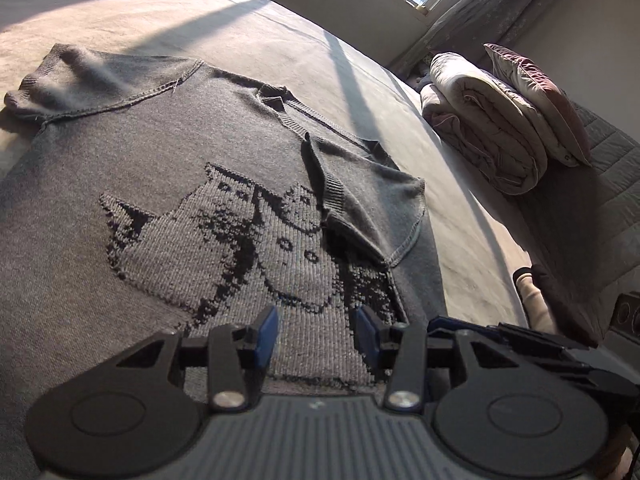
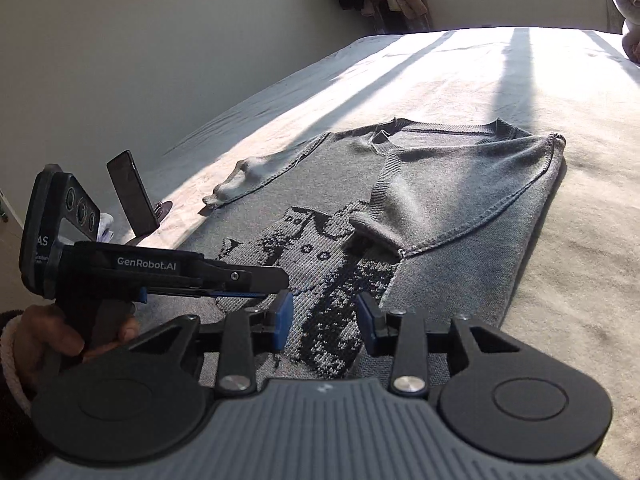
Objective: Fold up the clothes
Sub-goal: 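Pinch the folded edge near the hem with the right gripper and smooth it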
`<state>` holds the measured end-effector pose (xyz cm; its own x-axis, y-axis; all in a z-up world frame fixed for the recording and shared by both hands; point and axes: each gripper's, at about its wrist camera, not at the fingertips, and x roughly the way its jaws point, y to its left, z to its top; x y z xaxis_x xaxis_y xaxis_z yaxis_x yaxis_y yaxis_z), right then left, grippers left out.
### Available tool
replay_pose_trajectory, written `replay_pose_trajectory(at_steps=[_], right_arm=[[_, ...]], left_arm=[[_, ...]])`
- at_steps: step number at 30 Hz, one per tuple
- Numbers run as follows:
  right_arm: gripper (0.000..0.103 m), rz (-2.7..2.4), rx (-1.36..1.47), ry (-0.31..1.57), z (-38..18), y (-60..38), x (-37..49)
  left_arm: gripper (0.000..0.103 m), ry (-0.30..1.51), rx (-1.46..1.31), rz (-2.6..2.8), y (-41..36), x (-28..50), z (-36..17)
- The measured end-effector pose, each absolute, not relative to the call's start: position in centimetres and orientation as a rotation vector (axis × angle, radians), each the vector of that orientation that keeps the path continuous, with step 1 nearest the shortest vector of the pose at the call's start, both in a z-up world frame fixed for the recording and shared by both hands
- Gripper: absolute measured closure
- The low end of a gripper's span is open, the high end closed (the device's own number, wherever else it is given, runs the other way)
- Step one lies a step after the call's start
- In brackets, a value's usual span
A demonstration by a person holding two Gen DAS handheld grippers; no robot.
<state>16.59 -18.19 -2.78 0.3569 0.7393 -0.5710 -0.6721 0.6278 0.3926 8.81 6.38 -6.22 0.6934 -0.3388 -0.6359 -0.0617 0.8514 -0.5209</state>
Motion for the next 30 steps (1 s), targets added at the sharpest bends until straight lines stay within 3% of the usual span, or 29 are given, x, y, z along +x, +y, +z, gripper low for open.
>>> replay_pose_trajectory(at_steps=[12,20,30], right_arm=[[0.063,0.748,0.024,0.954,0.2,-17.0,9.9],[0.063,0.565,-0.081,0.883,0.2,-16.5,3.9],[0.063,0.55,-0.194,0.873,-1.7,-14.4,2.9]], left_arm=[[0.059,0.776,-0.517,-0.306,6.6,3.8,-7.2],[0.059,0.76,-0.602,-0.378,5.9,2.8,-6.5],[0.057,0.772,-0.592,-0.384,5.9,2.3,-6.9]])
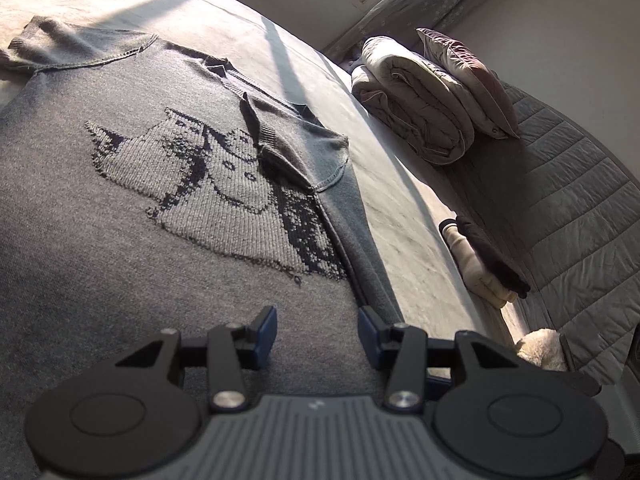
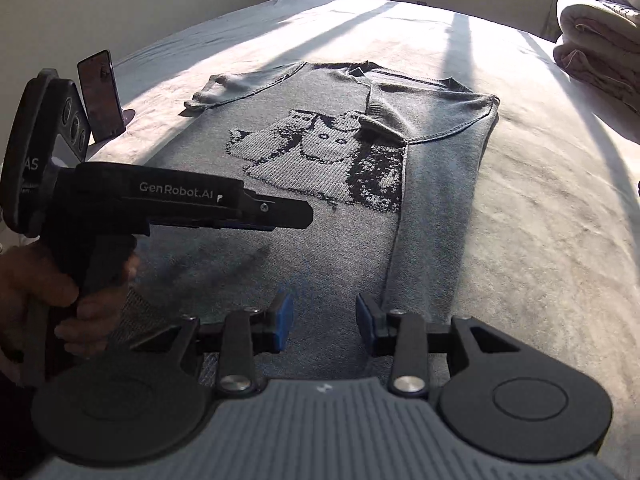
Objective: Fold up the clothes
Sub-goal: 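Pinch the folded edge near the hem with the right gripper and smooth it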
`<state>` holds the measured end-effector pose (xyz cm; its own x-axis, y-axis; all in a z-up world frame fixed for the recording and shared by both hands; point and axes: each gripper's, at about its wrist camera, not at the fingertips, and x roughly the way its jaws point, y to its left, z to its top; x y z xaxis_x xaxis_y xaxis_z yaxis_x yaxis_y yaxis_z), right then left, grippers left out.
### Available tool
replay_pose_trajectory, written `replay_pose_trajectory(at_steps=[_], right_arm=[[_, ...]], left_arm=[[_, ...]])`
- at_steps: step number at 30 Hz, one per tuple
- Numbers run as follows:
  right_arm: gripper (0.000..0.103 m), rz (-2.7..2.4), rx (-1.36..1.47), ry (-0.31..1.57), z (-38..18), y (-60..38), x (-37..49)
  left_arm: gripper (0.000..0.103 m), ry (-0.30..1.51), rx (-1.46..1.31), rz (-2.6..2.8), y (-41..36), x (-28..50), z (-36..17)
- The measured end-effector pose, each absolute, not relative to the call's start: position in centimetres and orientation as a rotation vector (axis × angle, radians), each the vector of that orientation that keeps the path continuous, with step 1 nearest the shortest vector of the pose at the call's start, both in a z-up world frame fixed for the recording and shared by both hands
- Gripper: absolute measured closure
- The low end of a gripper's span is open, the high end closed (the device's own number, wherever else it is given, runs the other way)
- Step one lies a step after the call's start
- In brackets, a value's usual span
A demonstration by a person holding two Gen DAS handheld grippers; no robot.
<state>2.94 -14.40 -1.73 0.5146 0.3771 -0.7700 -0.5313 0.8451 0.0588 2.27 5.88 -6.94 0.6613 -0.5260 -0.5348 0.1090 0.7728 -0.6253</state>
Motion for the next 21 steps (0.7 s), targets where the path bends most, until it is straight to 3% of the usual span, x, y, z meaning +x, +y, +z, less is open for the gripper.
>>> replay_pose_trajectory(at_steps=[10,15,21], right_arm=[[0.065,0.477,-0.268,0.926,-4.6,-15.9,3.1],[0.094,0.442,-0.304,0.906,-4.7,-16.1,2.7],[0.099,0.506,-0.02,0.943,-2.9,-18.4,3.5]], left_arm=[[0.057,0.822,-0.624,-0.436,4.7,3.3,-8.0],[0.057,0.829,-0.627,-0.448,4.4,3.5,-8.2],[0.057,0.849,-0.686,-0.48,4.9,4.4,-8.5]])
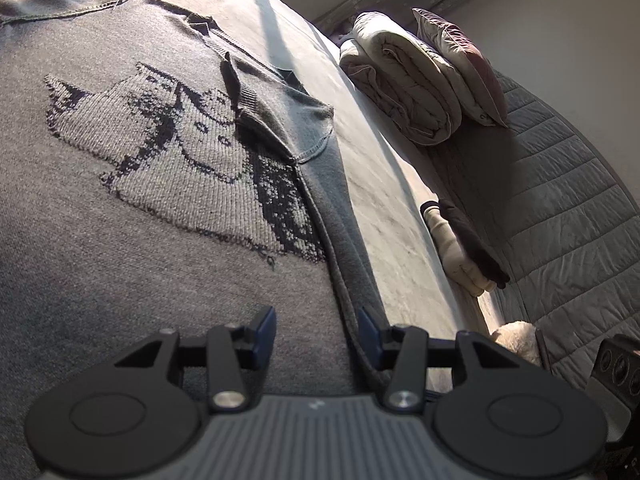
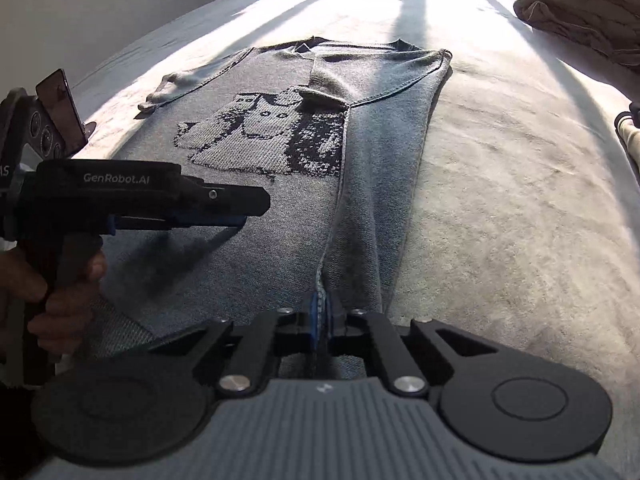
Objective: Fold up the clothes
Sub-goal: 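Pinch the folded edge near the hem with the right gripper and smooth it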
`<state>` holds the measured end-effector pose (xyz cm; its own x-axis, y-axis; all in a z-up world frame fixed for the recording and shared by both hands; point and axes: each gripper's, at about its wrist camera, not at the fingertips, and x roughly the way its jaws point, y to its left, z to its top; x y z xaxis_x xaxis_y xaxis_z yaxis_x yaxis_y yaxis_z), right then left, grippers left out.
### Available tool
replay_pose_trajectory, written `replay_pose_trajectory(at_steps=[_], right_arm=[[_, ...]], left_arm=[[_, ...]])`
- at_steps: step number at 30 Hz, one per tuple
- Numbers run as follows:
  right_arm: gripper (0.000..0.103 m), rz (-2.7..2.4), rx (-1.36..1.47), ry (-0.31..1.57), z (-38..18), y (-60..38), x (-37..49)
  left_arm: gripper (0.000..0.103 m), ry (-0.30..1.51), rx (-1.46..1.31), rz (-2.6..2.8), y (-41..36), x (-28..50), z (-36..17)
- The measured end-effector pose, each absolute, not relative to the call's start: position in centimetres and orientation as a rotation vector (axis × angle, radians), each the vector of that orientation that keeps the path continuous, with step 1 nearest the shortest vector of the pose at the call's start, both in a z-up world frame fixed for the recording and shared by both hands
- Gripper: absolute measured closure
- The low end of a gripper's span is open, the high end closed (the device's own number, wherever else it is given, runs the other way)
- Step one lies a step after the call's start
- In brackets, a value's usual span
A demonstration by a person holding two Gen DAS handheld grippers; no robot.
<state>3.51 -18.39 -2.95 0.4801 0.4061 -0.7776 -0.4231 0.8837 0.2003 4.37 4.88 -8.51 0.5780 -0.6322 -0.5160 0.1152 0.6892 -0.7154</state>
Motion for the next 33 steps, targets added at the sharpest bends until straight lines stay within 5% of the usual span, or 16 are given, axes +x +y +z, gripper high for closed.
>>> replay_pose_trajectory(at_steps=[11,14,22,26,33], right_arm=[[0.098,0.634,0.282,1.0,-3.0,-17.6,4.4],[0.086,0.63,0.243,1.044,-3.9,-16.9,4.3],[0.083,0.65,0.153,1.045,-2.9,-16.6,2.0],[0.062,0.68,0.051,1.044,-2.8,-15.7,-0.2],[0.068,0.676,-0.19,1.041,-5.1,-13.9,-3.2]], left_arm=[[0.057,0.852,-0.874,-0.505,5.2,5.7,-9.8],[0.057,0.851,-0.854,-0.506,5.1,5.5,-9.6],[0.057,0.846,-0.811,-0.515,5.3,5.0,-8.6],[0.057,0.84,-0.762,-0.517,5.5,4.3,-8.1],[0.057,0.83,-0.694,-0.524,5.9,3.5,-7.6]])
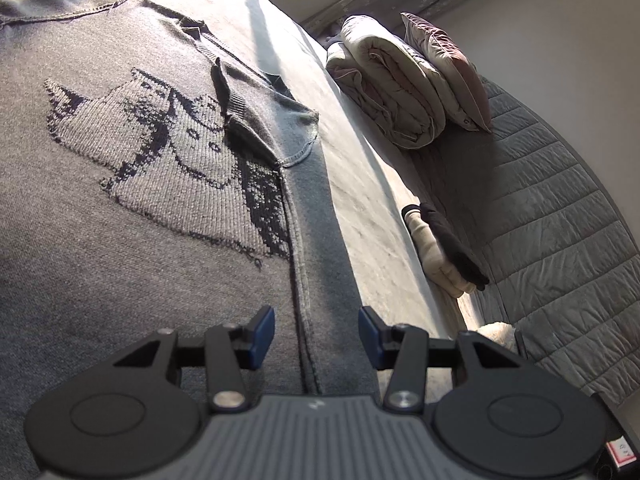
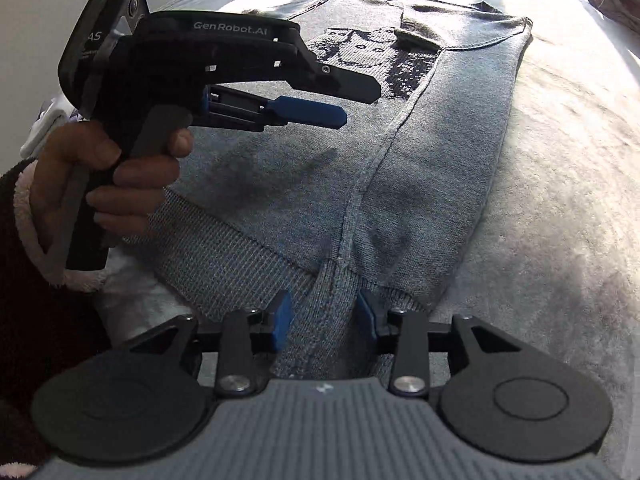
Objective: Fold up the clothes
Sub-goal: 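Pinch the folded edge near the hem with the right gripper and smooth it, then move both open grippers over the unfolded side of the sweater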
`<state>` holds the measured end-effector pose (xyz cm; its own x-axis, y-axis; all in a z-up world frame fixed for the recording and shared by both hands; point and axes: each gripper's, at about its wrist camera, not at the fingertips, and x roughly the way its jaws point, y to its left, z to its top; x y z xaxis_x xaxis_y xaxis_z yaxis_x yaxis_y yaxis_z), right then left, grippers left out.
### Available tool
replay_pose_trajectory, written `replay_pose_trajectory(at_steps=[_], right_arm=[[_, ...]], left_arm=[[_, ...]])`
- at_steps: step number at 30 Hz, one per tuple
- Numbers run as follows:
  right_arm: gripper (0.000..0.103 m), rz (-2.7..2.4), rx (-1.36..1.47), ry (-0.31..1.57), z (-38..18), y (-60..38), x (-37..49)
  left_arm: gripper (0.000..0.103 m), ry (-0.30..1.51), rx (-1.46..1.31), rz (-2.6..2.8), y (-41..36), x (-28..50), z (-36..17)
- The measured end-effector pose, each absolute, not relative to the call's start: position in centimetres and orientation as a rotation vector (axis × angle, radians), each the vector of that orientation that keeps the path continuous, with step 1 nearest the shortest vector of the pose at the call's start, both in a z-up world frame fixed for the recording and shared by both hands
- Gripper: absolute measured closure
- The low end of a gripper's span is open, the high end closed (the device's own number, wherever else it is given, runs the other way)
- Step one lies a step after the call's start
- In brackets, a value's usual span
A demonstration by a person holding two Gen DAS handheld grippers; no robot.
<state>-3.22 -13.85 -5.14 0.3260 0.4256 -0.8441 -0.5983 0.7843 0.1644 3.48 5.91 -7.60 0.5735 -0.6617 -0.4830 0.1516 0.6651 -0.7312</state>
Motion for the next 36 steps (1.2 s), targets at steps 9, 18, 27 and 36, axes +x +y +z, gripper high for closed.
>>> replay_pose_trajectory(at_steps=[9,18,27,36], right_arm=[[0.095,0.721,-0.055,1.07,-3.3,-14.9,-2.0],[0.083,0.798,-0.102,1.154,-4.0,-12.9,-1.4],[0.059,0.801,0.004,1.088,-2.3,-12.5,0.4],[0.057,0.693,0.072,1.114,-3.9,-10.7,3.3]], left_arm=[[0.057,0.821,-0.672,-0.515,6.7,3.1,-7.5],[0.056,0.804,-0.689,-0.496,8.3,2.8,-7.1],[0.052,0.773,-0.67,-0.349,11.2,2.6,-5.9],[0.046,0.753,-0.581,-0.116,15.4,2.2,-4.8]])
